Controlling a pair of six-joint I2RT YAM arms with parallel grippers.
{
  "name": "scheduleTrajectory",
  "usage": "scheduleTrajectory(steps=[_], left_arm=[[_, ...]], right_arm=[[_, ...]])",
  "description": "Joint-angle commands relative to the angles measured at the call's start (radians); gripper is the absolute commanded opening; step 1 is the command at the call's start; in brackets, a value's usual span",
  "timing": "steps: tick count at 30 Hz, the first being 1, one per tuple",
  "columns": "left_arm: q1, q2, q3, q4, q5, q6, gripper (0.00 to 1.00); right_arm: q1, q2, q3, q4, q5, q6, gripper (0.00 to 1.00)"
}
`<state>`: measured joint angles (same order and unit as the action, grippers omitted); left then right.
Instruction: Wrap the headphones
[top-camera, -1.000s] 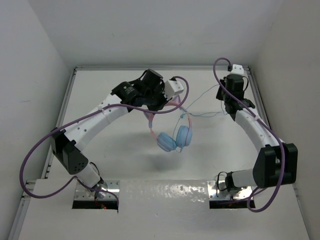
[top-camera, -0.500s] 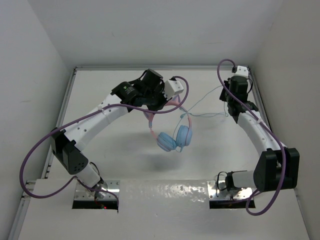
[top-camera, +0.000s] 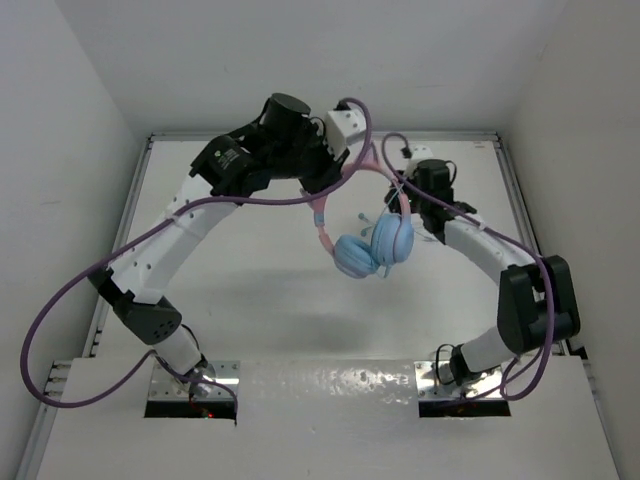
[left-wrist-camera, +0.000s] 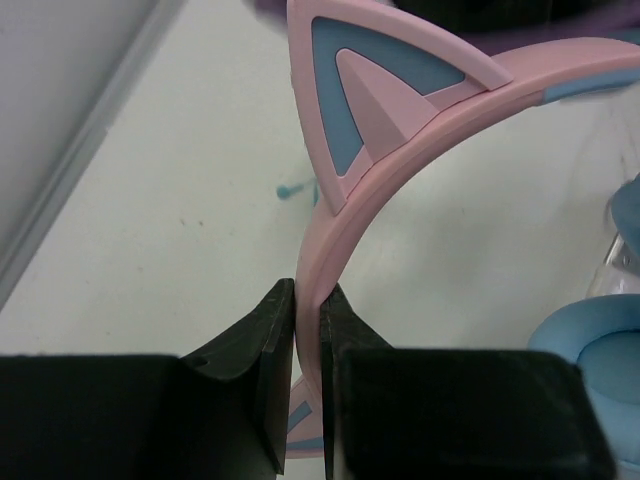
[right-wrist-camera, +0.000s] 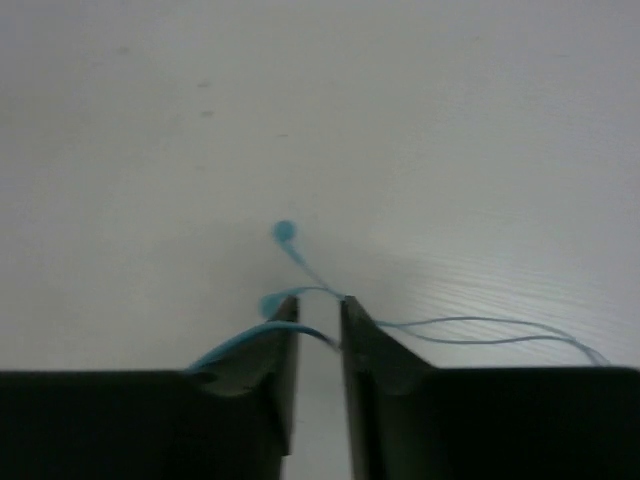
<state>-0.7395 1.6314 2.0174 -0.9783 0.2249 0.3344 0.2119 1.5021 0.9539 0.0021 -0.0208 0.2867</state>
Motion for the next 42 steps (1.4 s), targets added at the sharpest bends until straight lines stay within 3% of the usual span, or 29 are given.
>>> scheduleTrajectory(steps=[1,3,6,10,16,23,27,34,39,42], left_arm=[[0.011,0.004,0.116,0.050,-0.036,-0.098,0.00],[0.018,0.016,0.167,0.059,-0.081,-0.139,0.00],[0.032,0.031,0.220,0.073,-0.111,-0.185,0.00],[0.040,0.048,0.253,0.079,-0.130,-0.215,0.00],[0.092,0.085,0.270,0.086,-0.145,-0.238,0.00],[0.196,0.151,0.329,0.087,-0.107,-0.250,0.00],[0.213,0.165,0.323,0.086,-0.061,-0.250,0.00],[0.256,0.157,0.279,0.090,-0.076,-0.253,0.00],[0.272,0.169,0.296,0.104,-0.062,-0.279,0.00],[0.273,0.179,0.316,0.113,-0.097,-0.307,0.00]], right_arm=[[0.095,0.039,-0.033,0.234,-0.122,0.023,0.33],[0.124,0.078,-0.020,0.316,-0.151,0.093,0.51],[0.144,0.177,0.037,0.369,-0.175,0.169,0.66],[0.172,0.309,0.106,0.380,-0.124,0.196,0.75],[0.173,0.369,0.120,0.340,-0.055,0.137,0.76],[0.169,0.394,0.206,-0.016,0.253,0.072,0.75],[0.139,0.359,0.184,-0.125,0.271,0.066,0.74],[-0.072,0.198,0.046,-0.117,0.233,0.187,0.72],[-0.085,0.072,-0.092,-0.042,0.146,0.044,0.72],[-0.085,-0.066,-0.263,0.147,0.017,-0.006,0.68]])
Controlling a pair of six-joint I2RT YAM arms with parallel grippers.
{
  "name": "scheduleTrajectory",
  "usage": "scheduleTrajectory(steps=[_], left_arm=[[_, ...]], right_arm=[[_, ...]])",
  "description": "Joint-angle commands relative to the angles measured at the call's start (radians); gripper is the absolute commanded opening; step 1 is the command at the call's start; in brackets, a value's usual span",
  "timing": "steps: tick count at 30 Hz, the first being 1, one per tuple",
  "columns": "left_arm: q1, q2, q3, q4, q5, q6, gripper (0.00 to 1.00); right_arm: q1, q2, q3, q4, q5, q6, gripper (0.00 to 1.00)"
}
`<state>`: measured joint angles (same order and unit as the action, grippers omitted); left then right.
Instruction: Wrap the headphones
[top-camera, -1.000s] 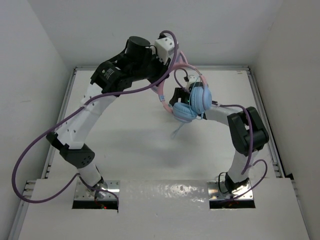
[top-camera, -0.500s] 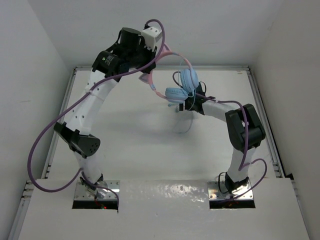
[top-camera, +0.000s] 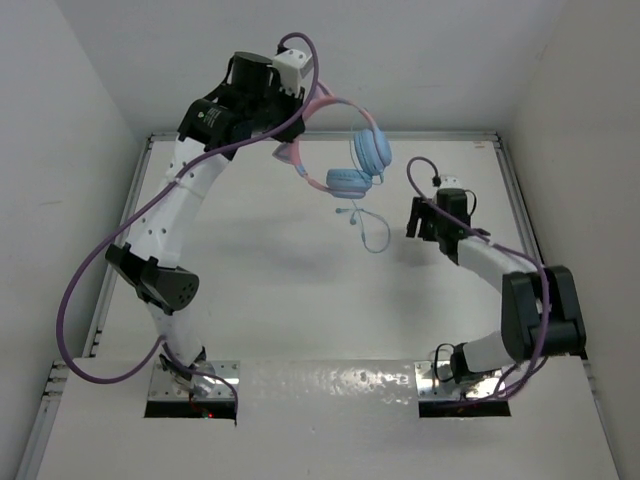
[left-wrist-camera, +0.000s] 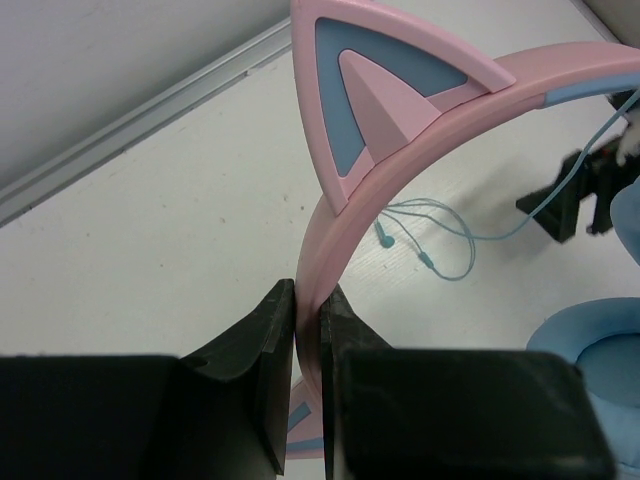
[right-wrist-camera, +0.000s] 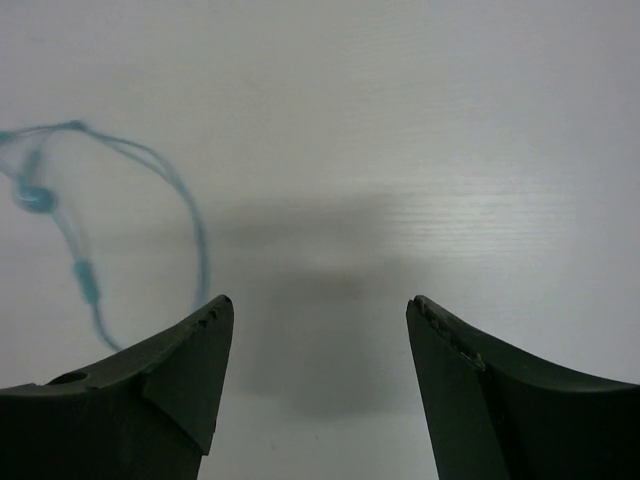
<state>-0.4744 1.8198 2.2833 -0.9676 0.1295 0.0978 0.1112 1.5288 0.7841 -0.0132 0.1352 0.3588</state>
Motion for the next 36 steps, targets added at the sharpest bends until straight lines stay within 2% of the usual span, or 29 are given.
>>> scheduleTrajectory(steps=[1,3,4,5,8,10,14,20,23,26,29,32,36], left_arm=[[0.010,-0.007,0.053,0.107,-0.017,-0.087,0.00],[0.011,-0.002,0.054,0.110,-0.069,-0.089,0.00],[0.013,0.001,0.053,0.112,-0.083,-0.124,0.00],[0.019,0.004,0.051,0.115,-0.097,-0.145,0.00],[0.022,0.013,0.047,0.119,-0.125,-0.181,0.00],[0.022,0.019,0.057,0.119,-0.125,-0.199,0.00],[0.022,0.030,0.088,0.130,-0.125,-0.204,0.00],[0.023,0.027,0.113,0.133,-0.160,-0.190,0.00],[0.023,0.027,0.117,0.135,-0.179,-0.191,0.00],[0.025,0.033,0.142,0.138,-0.203,-0.191,0.00],[0.026,0.038,0.165,0.139,-0.206,-0.191,0.00],[0.031,0.044,0.165,0.136,-0.194,-0.194,0.00],[0.040,0.055,0.176,0.135,-0.191,-0.202,0.00]], right_arm=[[0.018,-0.187,-0.238,0.365,-0.176,-0.078,0.70],[0.034,-0.270,-0.400,0.619,-0.200,-0.089,0.73],[0.051,-0.316,-0.515,0.810,-0.181,-0.110,0.76],[0.077,-0.329,-0.538,0.843,-0.163,-0.147,0.76],[0.226,-0.308,-0.471,0.692,-0.109,-0.448,0.77],[0.294,-0.268,-0.439,0.686,-0.168,-0.504,0.77],[0.329,-0.147,-0.410,0.840,-0.224,-0.512,0.77],[0.395,0.092,-0.229,0.776,-0.252,-0.607,0.77],[0.400,0.151,-0.157,0.774,-0.260,-0.583,0.77],[0.400,0.235,-0.085,0.791,-0.162,-0.552,0.77],[0.397,0.310,-0.010,0.777,0.019,-0.511,0.76],[0.395,0.366,0.067,0.688,0.034,-0.497,0.72],[0.395,0.406,0.139,0.595,-0.071,-0.481,0.61]])
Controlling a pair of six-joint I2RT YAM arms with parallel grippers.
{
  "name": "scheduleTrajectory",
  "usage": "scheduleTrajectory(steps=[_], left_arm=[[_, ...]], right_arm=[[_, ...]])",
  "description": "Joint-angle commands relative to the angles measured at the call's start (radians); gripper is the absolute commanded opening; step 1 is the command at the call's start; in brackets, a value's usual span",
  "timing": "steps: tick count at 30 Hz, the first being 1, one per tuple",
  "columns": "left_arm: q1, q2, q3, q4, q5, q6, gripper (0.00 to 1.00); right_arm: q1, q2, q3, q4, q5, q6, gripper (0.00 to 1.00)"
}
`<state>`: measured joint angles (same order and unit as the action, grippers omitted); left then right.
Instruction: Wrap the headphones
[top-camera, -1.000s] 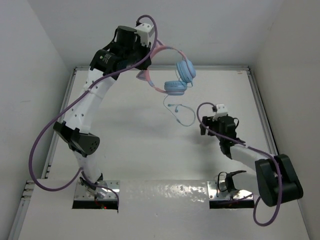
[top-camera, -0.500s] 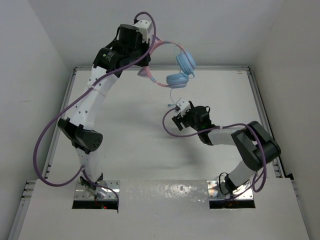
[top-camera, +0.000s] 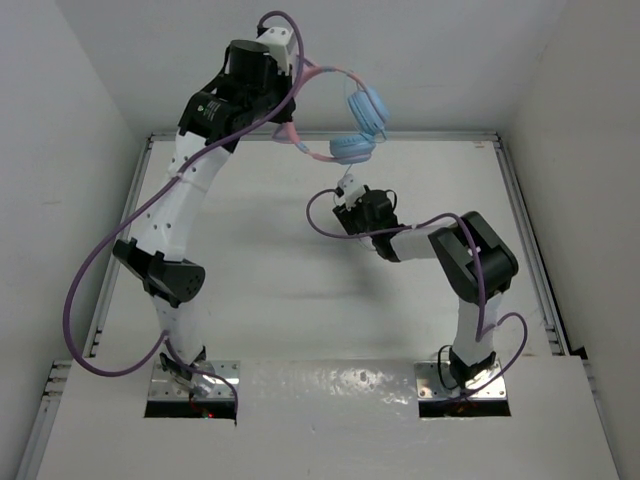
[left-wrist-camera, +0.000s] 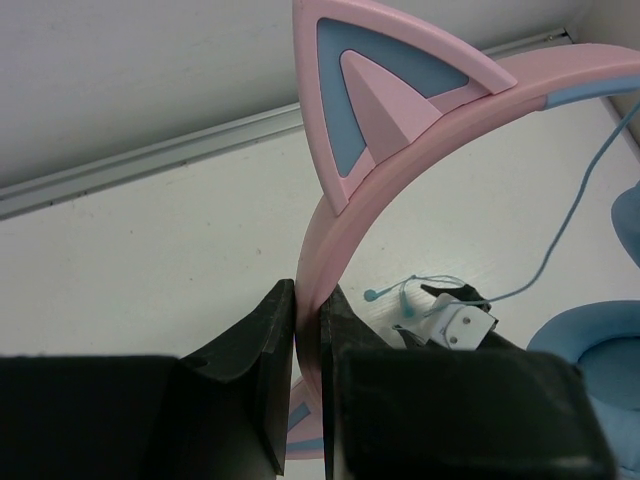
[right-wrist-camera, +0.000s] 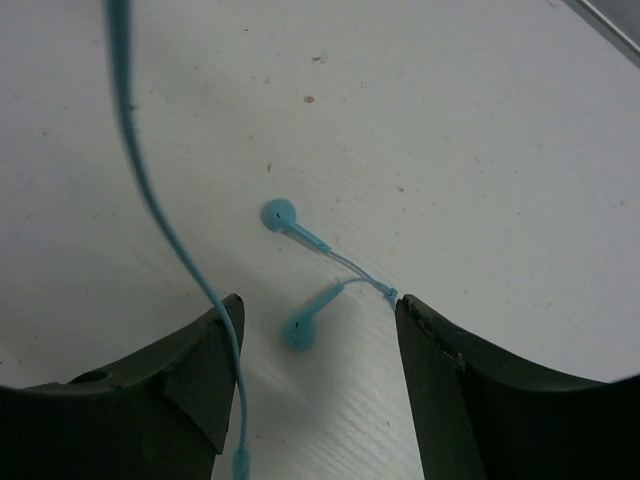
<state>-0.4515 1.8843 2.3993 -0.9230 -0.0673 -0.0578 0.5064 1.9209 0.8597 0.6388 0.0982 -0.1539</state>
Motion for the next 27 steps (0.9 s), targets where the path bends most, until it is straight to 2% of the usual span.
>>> scheduleTrajectory(steps=[1,2,5,9,11,12,15,19,22,27], left_arm=[[0.019,-0.008,0.064,0.090,0.009,-0.047,0.00],[0.022,-0.004,0.066,0.090,0.015,-0.048,0.00],[0.028,0.001,0.060,0.090,0.026,-0.059,0.00],[0.039,0.004,0.047,0.093,0.052,-0.076,0.00],[0.040,0.006,0.049,0.095,0.060,-0.079,0.00],[0.040,0.006,0.049,0.095,0.061,-0.080,0.00],[0.046,0.004,0.043,0.095,0.060,-0.079,0.00],[0.074,0.010,0.021,0.098,0.061,-0.100,0.00],[0.096,0.027,0.000,0.105,0.063,-0.128,0.00],[0.132,0.047,-0.029,0.128,0.149,-0.192,0.00]], right_arm=[[0.001,0.020,0.074,-0.074,-0.058,0.033,0.59],[0.001,0.032,0.085,-0.088,-0.063,0.034,0.51],[0.003,0.044,0.102,-0.117,-0.064,0.033,0.39],[0.001,0.047,0.125,-0.201,-0.098,-0.002,0.15],[0.001,0.049,0.134,-0.223,-0.126,0.005,0.08],[0.001,0.044,0.125,-0.211,-0.124,0.013,0.01],[0.001,0.015,0.075,-0.156,-0.111,0.033,0.00],[0.020,-0.038,0.062,-0.237,-0.149,0.017,0.00],[0.104,-0.097,0.047,-0.312,-0.178,-0.003,0.00],[0.247,-0.129,0.048,-0.398,-0.230,0.034,0.00]])
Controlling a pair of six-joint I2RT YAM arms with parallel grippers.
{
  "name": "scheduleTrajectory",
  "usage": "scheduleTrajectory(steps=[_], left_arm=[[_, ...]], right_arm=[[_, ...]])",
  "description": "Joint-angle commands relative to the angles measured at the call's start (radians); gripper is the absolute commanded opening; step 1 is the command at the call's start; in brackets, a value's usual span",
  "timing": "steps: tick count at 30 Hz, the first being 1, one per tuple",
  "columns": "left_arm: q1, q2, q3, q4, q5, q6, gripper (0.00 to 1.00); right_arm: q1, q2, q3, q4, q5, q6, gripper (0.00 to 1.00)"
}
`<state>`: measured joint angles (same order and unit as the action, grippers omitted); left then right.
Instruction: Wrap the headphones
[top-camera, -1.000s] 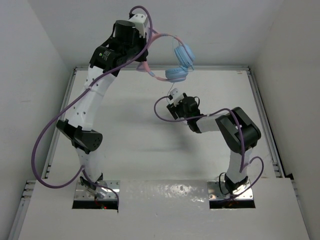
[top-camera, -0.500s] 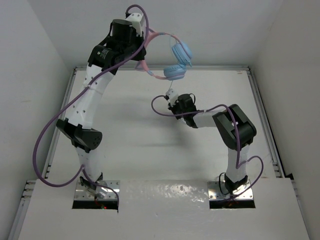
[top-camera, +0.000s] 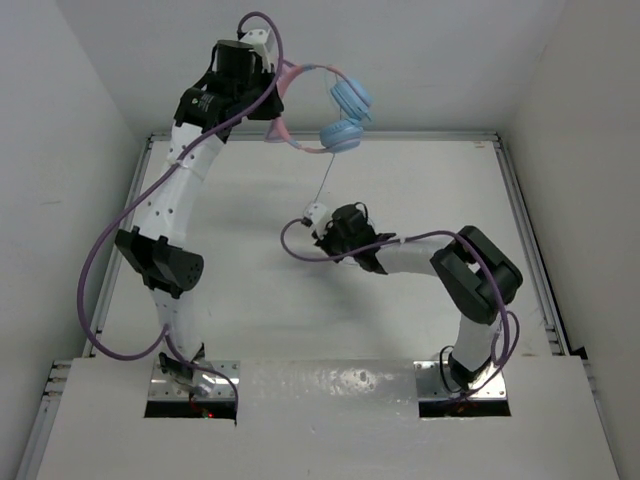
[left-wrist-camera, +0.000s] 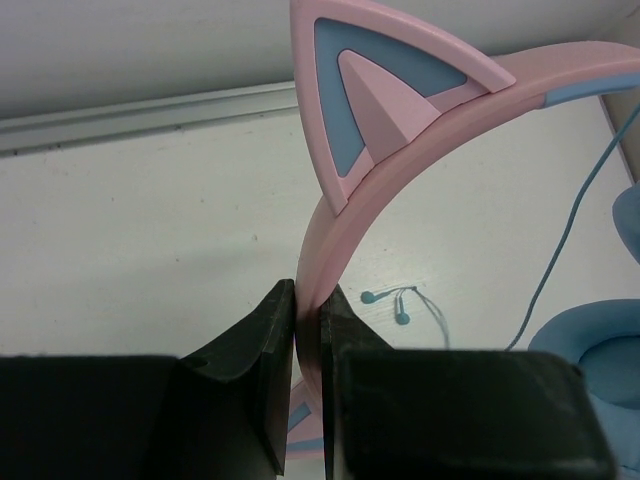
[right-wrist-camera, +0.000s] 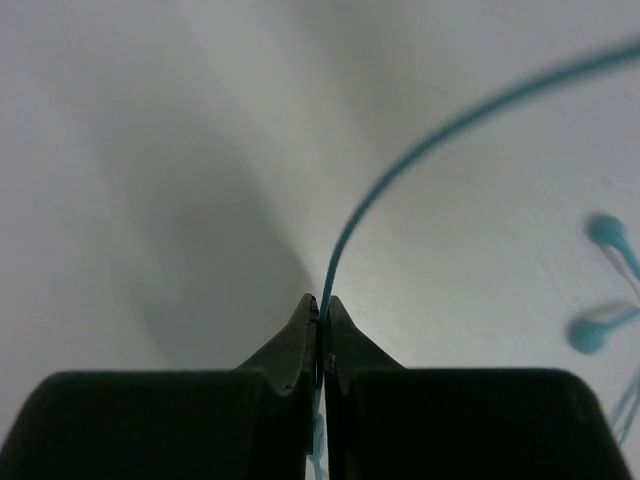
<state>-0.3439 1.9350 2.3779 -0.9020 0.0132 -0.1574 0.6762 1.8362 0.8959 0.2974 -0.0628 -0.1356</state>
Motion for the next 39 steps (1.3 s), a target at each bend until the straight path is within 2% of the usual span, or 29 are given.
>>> scheduleTrajectory(steps=[1,5,10,16,20,23,30,34,39], left_arm=[[0.032,0.001,-0.016,0.118,0.082,-0.102,0.00],[0.100,-0.001,-0.090,0.144,0.164,-0.168,0.00],[0.138,-0.001,-0.129,0.163,0.192,-0.206,0.00],[0.144,-0.002,-0.207,0.202,0.113,-0.171,0.00],[0.144,0.001,-0.270,0.222,0.122,-0.169,0.00],[0.144,-0.004,-0.307,0.238,0.056,-0.151,0.00],[0.135,-0.010,-0.381,0.307,-0.122,0.005,0.00],[0.126,-0.013,-0.430,0.290,-0.125,0.143,0.00],[0.097,-0.027,-0.471,0.256,-0.044,0.306,0.00]], right_arm=[[0.124,-0.042,0.018,-0.067,-0.071,0.028,0.00],[0.230,-0.035,0.035,-0.090,-0.054,0.044,0.00],[0.319,-0.017,0.106,-0.145,-0.069,0.037,0.00],[0.371,-0.051,0.224,-0.234,-0.094,-0.012,0.00],[0.376,-0.095,0.258,-0.256,-0.109,-0.006,0.00],[0.376,-0.147,0.259,-0.259,-0.082,-0.012,0.00],[0.373,-0.297,0.273,-0.273,0.029,-0.064,0.00],[0.353,-0.389,0.317,-0.330,0.189,-0.142,0.00],[0.226,-0.439,0.353,-0.362,0.291,-0.196,0.00]])
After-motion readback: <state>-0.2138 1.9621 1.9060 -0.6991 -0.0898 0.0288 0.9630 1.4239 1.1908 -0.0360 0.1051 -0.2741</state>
